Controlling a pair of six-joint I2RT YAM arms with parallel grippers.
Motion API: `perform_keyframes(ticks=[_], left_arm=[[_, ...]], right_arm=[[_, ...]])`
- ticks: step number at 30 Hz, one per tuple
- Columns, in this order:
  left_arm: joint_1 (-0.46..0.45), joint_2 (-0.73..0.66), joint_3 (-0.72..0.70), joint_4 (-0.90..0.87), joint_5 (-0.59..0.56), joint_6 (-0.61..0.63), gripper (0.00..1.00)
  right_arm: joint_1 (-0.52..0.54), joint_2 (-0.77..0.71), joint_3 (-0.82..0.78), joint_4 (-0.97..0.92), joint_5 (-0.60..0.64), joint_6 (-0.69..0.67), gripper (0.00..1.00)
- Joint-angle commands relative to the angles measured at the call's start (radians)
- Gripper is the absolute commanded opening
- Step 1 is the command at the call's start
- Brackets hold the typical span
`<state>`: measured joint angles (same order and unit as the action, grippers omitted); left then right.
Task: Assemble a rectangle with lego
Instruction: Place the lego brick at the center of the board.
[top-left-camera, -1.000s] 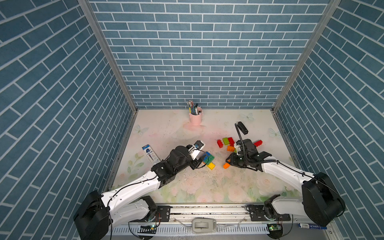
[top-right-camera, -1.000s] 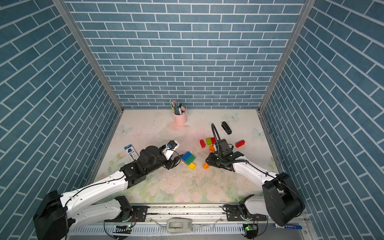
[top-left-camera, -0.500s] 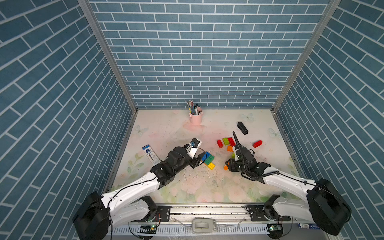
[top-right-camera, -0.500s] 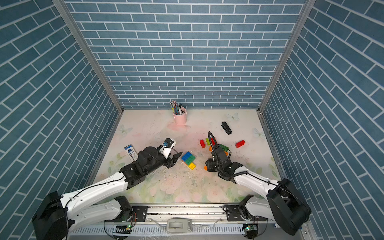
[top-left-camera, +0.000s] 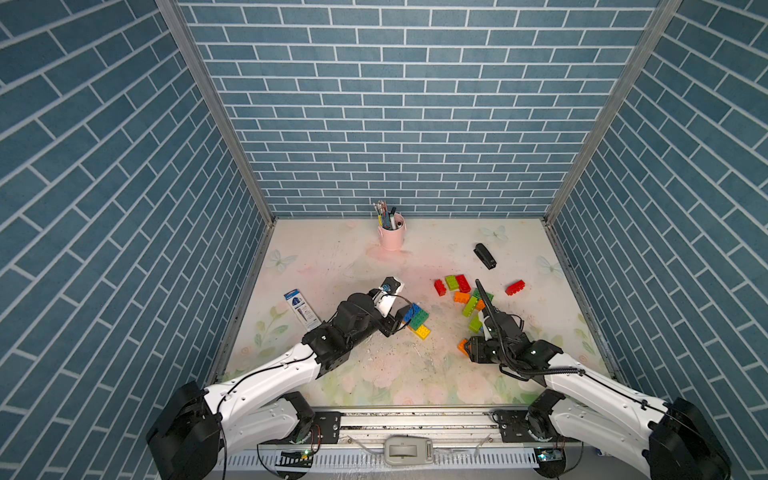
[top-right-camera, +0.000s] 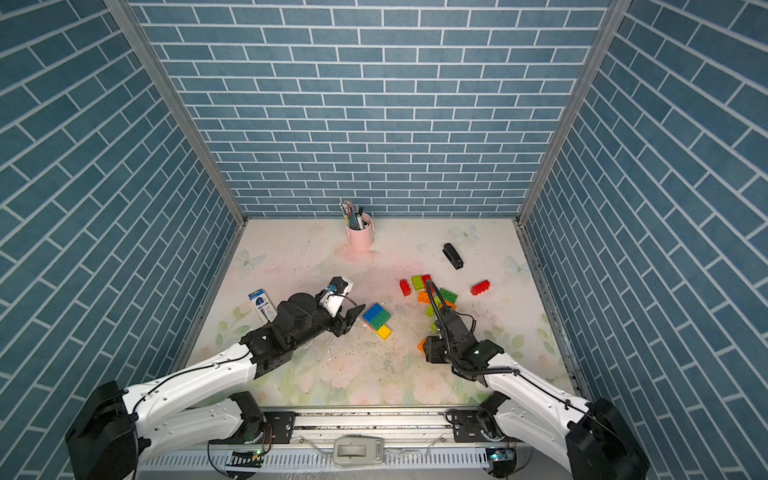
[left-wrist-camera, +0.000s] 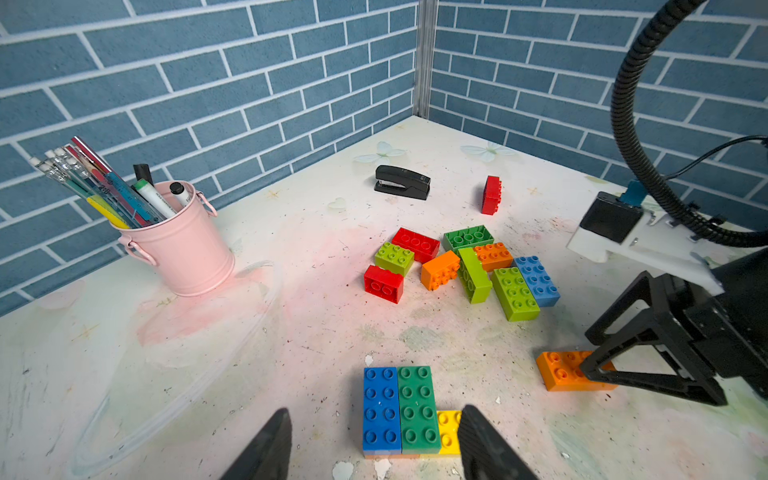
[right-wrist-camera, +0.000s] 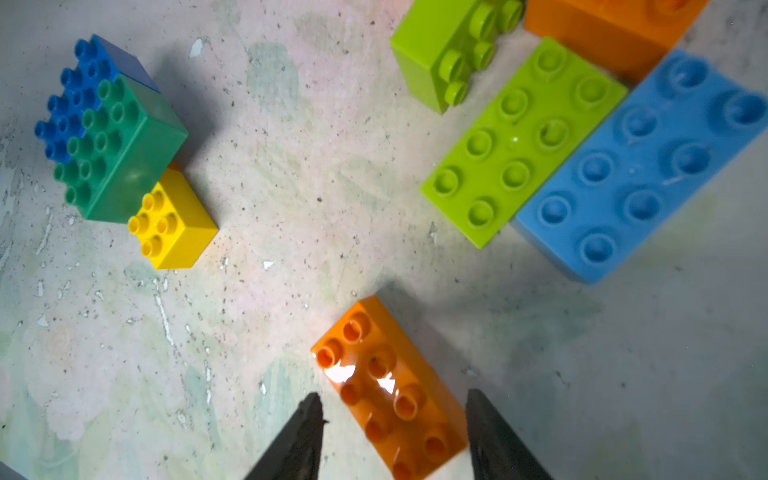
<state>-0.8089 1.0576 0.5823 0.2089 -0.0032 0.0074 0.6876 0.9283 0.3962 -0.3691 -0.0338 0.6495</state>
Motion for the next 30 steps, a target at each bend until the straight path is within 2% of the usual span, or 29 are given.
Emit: perform_keyframes(ticks=[1,4,6,8,12,16,20,30], left_arm=[[0.005,0.004,0.0,0.019,0.008,-0.012,0.65],[0.005,0.023,0.031,-0.025,-0.004,-0.04,0.65],[0.005,0.031,0.083,-0.128,-0.039,-0.072,0.65],[0.005,0.014,0.085,-0.16,-0.054,-0.093,0.65],[0.038,-0.016,0.035,-0.129,-0.072,-0.152,0.67],[0.094,-0.011,0.018,-0.117,-0.037,-0.21,0.68],[0.117,-0.023,0.01,-0.115,-0.012,-0.206,0.68],[0.137,-0.029,-0.026,-0.07,0.026,-0.217,0.68]], right_arm=[[0.006,0.019,0.081,-0.163,0.01,-0.007,0.61],[0.006,0.093,0.165,-0.307,0.076,0.029,0.63],[0.008,0.113,0.227,-0.438,0.121,0.125,0.62],[0.009,0.072,0.255,-0.511,0.092,0.265,0.63],[0.054,0.003,0.235,-0.472,0.014,0.555,0.66],[0.116,0.082,0.265,-0.437,0.068,0.702,0.71],[0.126,0.18,0.258,-0.334,0.07,0.758,0.72],[0.123,0.437,0.368,-0.275,0.108,0.714,0.75]])
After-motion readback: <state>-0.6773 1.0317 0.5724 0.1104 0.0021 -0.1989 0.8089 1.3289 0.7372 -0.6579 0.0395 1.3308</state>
